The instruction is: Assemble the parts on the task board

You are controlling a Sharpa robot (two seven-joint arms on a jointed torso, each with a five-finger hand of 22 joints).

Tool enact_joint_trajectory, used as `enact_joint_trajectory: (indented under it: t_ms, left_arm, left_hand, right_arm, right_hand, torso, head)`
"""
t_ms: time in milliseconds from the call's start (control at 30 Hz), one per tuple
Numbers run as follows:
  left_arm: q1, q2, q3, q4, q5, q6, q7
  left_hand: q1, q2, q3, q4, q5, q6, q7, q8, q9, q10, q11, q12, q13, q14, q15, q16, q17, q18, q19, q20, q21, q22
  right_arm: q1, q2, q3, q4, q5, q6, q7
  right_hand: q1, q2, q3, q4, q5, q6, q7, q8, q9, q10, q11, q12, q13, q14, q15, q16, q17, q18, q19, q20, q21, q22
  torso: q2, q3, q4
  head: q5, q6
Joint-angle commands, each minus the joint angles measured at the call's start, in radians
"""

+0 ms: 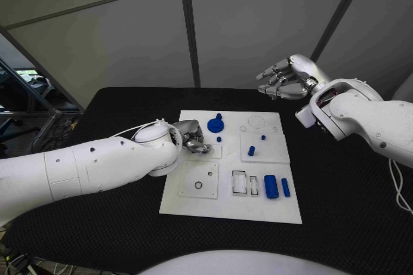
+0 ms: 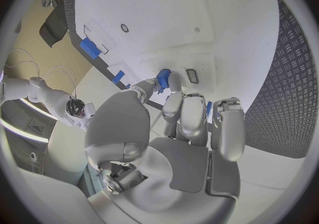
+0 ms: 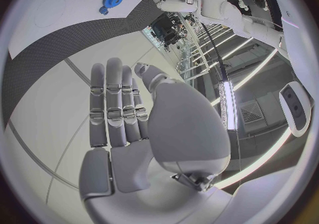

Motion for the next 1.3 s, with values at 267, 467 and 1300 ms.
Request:
enact_joint_trajectory:
  t_ms: [267,467,1300]
  left_arm:
    - [-0.003,0.005,-0.004,-0.008,0.009,0.047,-0.012]
    - [-0.003,0.006,-0.004,-0.012,0.009,0.046,-0.012]
    - [-0.003,-0.007,0.065,-0.002,0.009,0.014,-0.009]
  left_hand:
    - [-0.014,0.01,-0.061,0.023,-0.005,0.011,0.001,-0.008,0.007,0.0,0.002,0.01,0.006,0.034,0.0,0.001,0.001,-0.031,0.067,-0.007,0.007,0.168]
    - [-0.017,0.014,-0.09,0.035,-0.005,0.012,0.002,-0.01,0.01,-0.001,0.002,0.01,0.006,0.034,0.0,0.001,0.001,-0.031,0.067,-0.006,0.006,0.167]
    - [-0.023,0.046,-0.34,0.194,-0.168,0.011,0.007,-0.021,0.031,-0.01,0.008,0.009,0.005,0.034,0.004,0.0,0.001,-0.029,0.064,-0.002,-0.002,0.163]
  right_arm:
    - [0.002,-0.001,0.001,0.001,0.001,0.006,0.004]
    - [0.002,0.0,0.001,0.0,0.001,0.006,0.005]
    - [0.002,0.001,0.001,-0.007,0.008,0.009,0.009]
  right_hand:
    - [-0.008,-0.001,0.0,0.006,0.004,0.006,0.002,-0.006,0.0,0.004,0.003,-0.005,-0.002,0.005,0.003,-0.008,0.002,0.011,0.005,0.003,-0.004,-0.002]
    - [-0.009,-0.001,0.0,0.007,0.004,0.006,0.002,-0.007,-0.001,0.003,0.003,-0.006,-0.003,0.004,0.003,-0.01,0.002,0.011,0.004,0.004,-0.005,-0.002]
    - [-0.016,-0.004,0.002,0.008,0.006,-0.005,0.006,-0.013,-0.002,-0.009,0.009,-0.018,-0.011,-0.005,0.009,-0.041,0.003,0.01,-0.003,0.008,-0.024,-0.011]
  torso:
    - [-0.001,-0.0006,0.0021]
    - [-0.001,-0.0012,0.0022]
    - [0.0,-0.0017,0.0016]
  head:
    - [-0.004,-0.004]
    - [-0.004,-0.003]
    - [-0.005,0.0]
